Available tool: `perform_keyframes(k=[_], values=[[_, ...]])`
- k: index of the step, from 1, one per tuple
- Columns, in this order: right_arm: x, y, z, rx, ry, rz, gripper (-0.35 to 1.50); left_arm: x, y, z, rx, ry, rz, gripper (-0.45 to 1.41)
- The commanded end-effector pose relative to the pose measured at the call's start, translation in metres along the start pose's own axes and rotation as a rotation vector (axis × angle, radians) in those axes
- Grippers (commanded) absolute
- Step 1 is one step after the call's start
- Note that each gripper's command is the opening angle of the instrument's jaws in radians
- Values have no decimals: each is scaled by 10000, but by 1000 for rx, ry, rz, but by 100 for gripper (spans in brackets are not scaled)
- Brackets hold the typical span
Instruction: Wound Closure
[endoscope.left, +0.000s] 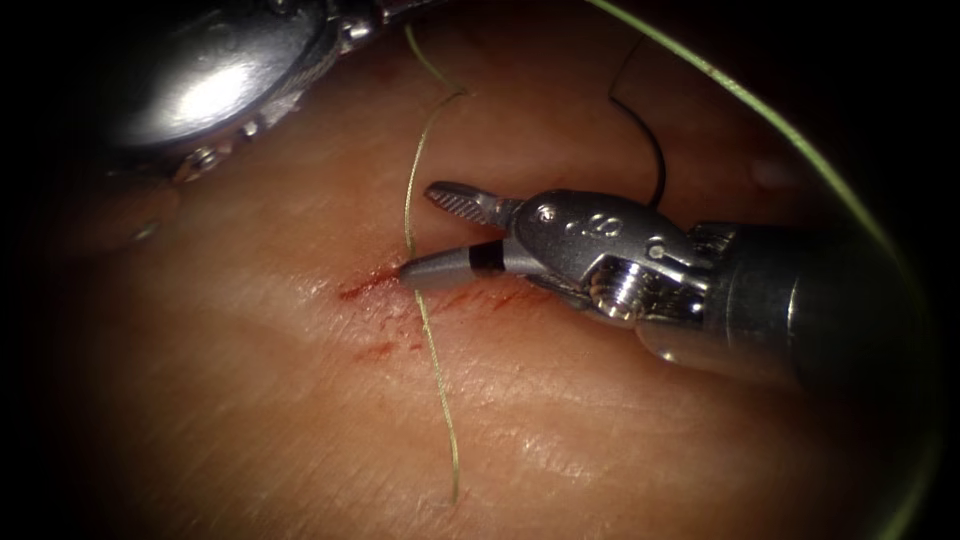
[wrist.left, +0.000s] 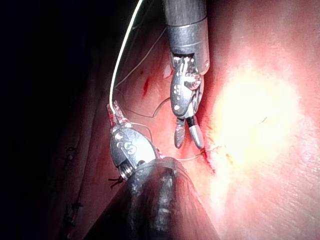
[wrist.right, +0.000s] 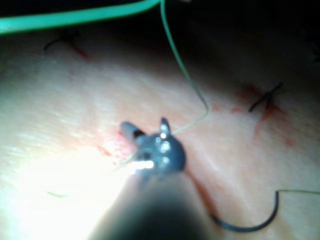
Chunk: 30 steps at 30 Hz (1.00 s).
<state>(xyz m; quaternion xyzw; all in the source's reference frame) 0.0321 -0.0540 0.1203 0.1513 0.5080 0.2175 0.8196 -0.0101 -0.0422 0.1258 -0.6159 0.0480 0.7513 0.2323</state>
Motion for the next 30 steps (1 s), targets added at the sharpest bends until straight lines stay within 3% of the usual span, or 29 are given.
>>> perform_keyframes(k=[1, 7, 8, 12, 17, 23, 25, 30], values=[[-1, 13, 18, -24, 21, -5, 46, -9, 11, 4, 3, 4, -10, -45], [0, 24, 30, -78, 90, -5, 30, -28, 46, 3, -1, 16, -48, -45], [5, 27, 31, -89, 132, 18, 10, -36, 55, 3, -4, 20, -57, -45], [13, 31, 28, -91, 203, 54, -27, -52, 67, -1, -10, 21, -76, -45], [18, 34, 22, -73, 310, 137, -35, -74, 81, -9, -20, 9, -90, -45], [15, 34, 19, 112, 434, 224, -32, -98, 87, -27, -35, -5, -99, -45], [13, 32, 18, 231, 471, 256, -28, -109, 87, -37, -38, -11, -108, -45], [11, 31, 17, 382, 471, 246, -25, -123, 82, -47, -47, -27, -105, -45]])
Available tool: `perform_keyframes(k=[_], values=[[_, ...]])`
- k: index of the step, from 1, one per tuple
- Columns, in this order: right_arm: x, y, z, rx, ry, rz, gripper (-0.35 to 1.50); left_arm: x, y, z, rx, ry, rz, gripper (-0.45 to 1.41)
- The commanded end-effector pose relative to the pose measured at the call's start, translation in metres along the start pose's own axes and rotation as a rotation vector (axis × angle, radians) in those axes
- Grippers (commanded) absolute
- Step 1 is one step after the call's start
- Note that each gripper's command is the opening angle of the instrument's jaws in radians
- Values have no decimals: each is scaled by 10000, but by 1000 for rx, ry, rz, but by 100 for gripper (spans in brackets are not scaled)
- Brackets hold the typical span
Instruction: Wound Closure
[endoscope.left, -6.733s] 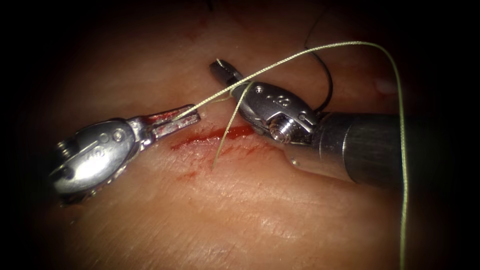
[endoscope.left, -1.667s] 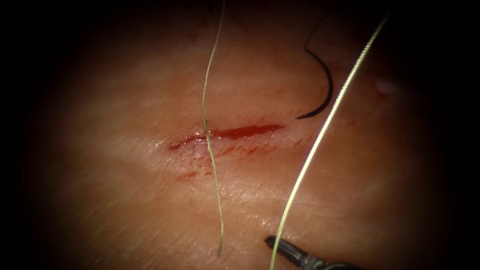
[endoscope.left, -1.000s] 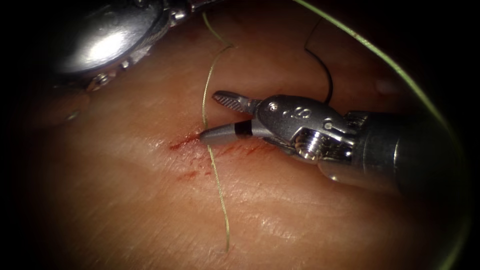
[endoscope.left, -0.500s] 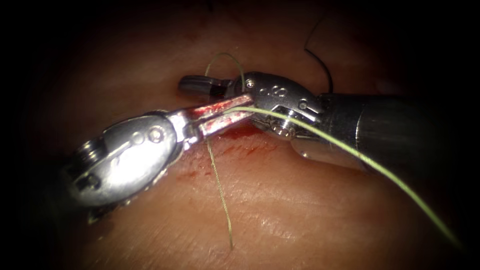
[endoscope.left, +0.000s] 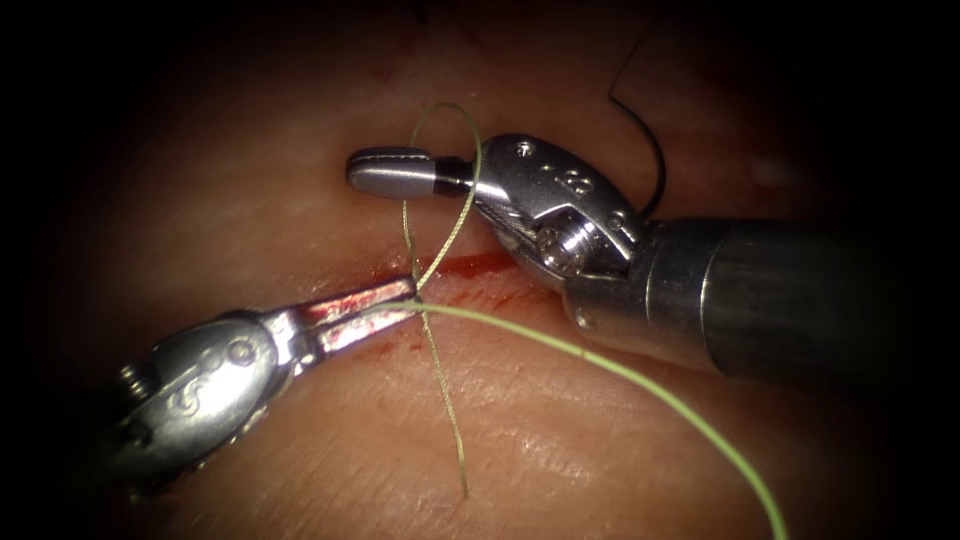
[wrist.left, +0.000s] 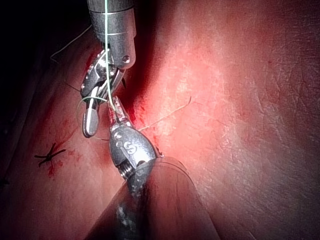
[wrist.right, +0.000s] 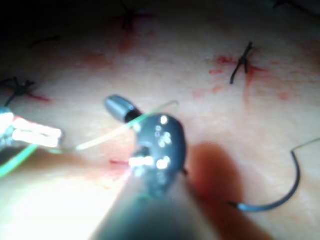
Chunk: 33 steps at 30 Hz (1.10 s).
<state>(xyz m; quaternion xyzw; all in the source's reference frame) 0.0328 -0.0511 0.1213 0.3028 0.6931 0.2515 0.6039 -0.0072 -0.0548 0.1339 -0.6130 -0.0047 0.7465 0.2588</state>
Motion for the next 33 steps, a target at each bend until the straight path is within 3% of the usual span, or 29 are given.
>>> perform_keyframes(k=[1, 12, 21, 26, 30, 33], values=[[0, 4, 2, 68, -11, 5, -25, -11, -5, 2, -2, -19, 6, -45], [2, -5, -29, 307, -48, 21, -33, -38, -18, -15, -6, -32, 7, -45], [0, -10, -32, 334, -50, -1, -35, -45, -18, -10, 0, -40, 6, -45], [3, 4, -27, 253, -77, -49, -33, -40, -9, -4, -6, -40, 4, -45], [-6, 12, -27, 195, -261, -138, -33, -35, -4, -3, -7, -41, 1, -45], [-10, 16, -27, 176, -315, -185, -35, -32, -3, -3, -10, -42, -1, -45]])
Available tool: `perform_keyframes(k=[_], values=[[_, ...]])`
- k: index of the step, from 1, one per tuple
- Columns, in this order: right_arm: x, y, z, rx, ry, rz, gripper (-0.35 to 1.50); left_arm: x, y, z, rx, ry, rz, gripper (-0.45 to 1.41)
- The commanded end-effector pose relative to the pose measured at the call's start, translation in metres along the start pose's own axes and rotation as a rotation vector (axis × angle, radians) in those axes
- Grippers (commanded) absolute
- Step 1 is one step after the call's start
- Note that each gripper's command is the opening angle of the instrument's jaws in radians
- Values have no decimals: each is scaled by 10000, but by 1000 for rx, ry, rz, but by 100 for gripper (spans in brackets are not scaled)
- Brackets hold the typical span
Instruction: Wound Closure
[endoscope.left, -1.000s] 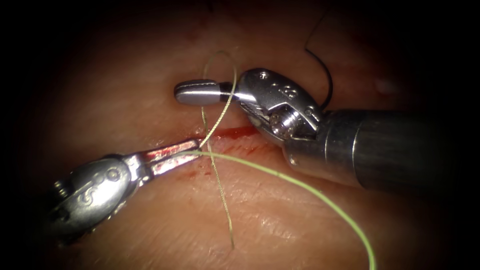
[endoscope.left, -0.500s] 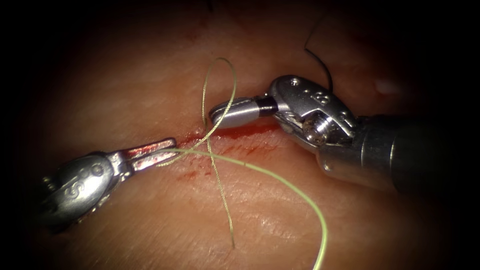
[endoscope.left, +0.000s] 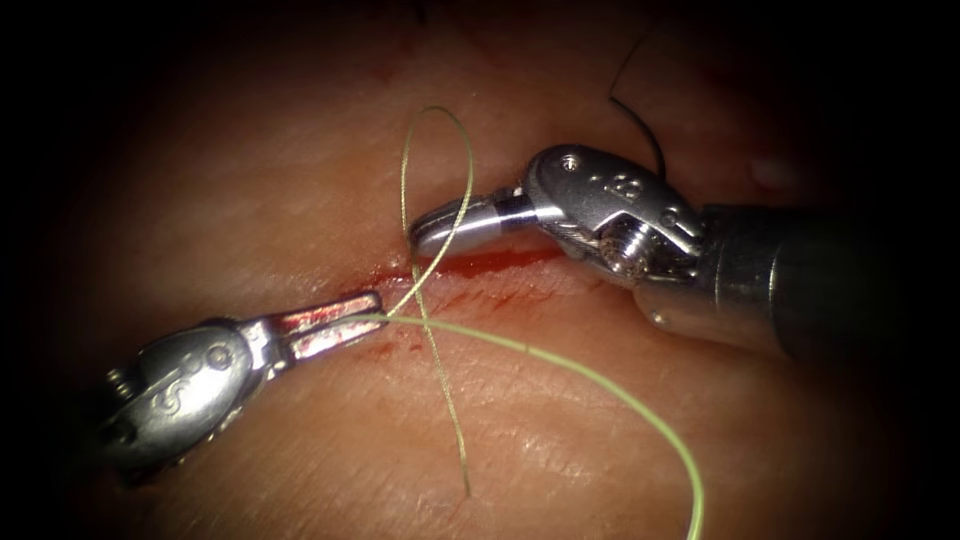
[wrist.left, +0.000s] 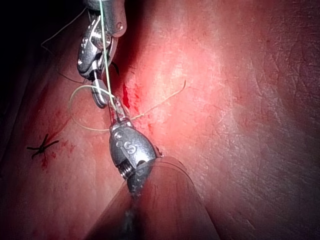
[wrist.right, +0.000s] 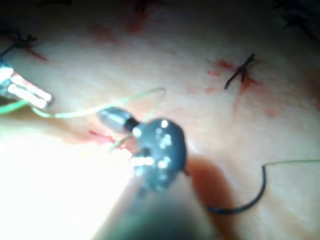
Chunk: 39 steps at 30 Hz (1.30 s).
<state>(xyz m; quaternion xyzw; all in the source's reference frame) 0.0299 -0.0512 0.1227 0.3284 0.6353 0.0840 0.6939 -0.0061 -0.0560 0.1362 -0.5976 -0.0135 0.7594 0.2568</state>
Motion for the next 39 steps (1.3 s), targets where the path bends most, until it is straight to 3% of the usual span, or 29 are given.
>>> perform_keyframes(k=[1, 4, 7, 13, 15, 19, 27, 30, 33, 34, 36, 39], values=[[-4, 11, 4, -23, -10, -18, -35, -5, -1, 6, -2, 2, 0, -45], [0, 20, 7, -118, -4, -46, -35, -4, 2, 12, -12, 0, 0, -45], [6, 24, 13, -160, 54, -42, -35, -6, 5, 17, -19, 2, 2, -45], [19, 32, 27, -174, 174, 20, -1, -16, 8, 20, -23, 5, 0, -45], [20, 33, 36, -131, 226, 54, 2, -21, 7, 20, -24, 6, -3, -45], [19, 27, 41, 7, 345, 123, -15, -37, 2, 21, -29, -4, -3, -45], [15, 15, 39, 180, 371, 194, -18, -56, -8, 23, -45, -23, -7, -45], [16, 9, 40, 181, 372, 242, 9, -58, -10, 24, -54, -21, -6, -45], [21, 3, 40, 187, 370, 299, 84, -62, -11, 25, -61, -26, -2, -45], [23, 2, 39, 189, 369, 302, 99, -64, -12, 24, -64, -28, 0, -45], [28, 1, 38, 192, 366, 309, 109, -65, -13, 23, -70, -27, 2, -45], [34, -1, 30, 194, 358, 271, 81, -63, -14, 20, -80, -27, 1, -45]])
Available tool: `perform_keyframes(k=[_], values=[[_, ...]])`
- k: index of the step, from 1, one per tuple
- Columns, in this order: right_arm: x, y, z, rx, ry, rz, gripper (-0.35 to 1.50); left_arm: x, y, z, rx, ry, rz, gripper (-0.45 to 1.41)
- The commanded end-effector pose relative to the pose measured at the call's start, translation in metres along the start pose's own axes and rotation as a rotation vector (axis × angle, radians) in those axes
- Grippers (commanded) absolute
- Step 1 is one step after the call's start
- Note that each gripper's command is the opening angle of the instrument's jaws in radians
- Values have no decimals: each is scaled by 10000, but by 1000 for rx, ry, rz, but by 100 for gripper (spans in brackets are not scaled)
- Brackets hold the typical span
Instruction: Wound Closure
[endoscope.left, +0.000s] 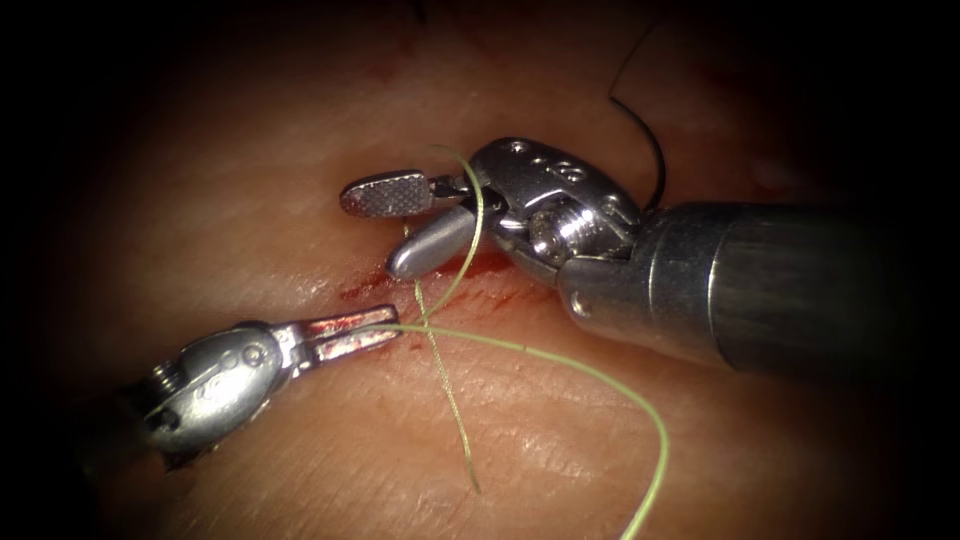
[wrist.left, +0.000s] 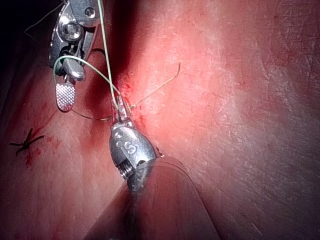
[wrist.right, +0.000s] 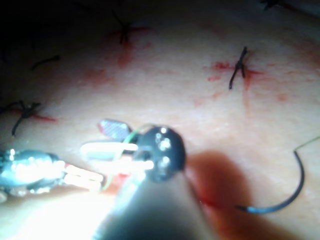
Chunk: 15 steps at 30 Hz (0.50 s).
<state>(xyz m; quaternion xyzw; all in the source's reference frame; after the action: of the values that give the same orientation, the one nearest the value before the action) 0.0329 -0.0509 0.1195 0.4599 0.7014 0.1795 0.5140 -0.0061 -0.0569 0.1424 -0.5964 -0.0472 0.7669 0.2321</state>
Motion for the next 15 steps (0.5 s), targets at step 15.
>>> perform_keyframes(k=[15], values=[[0, -28, -27, 80, -127, -152, 54, 18, -8, -7, -19, 22, -21, -45]])
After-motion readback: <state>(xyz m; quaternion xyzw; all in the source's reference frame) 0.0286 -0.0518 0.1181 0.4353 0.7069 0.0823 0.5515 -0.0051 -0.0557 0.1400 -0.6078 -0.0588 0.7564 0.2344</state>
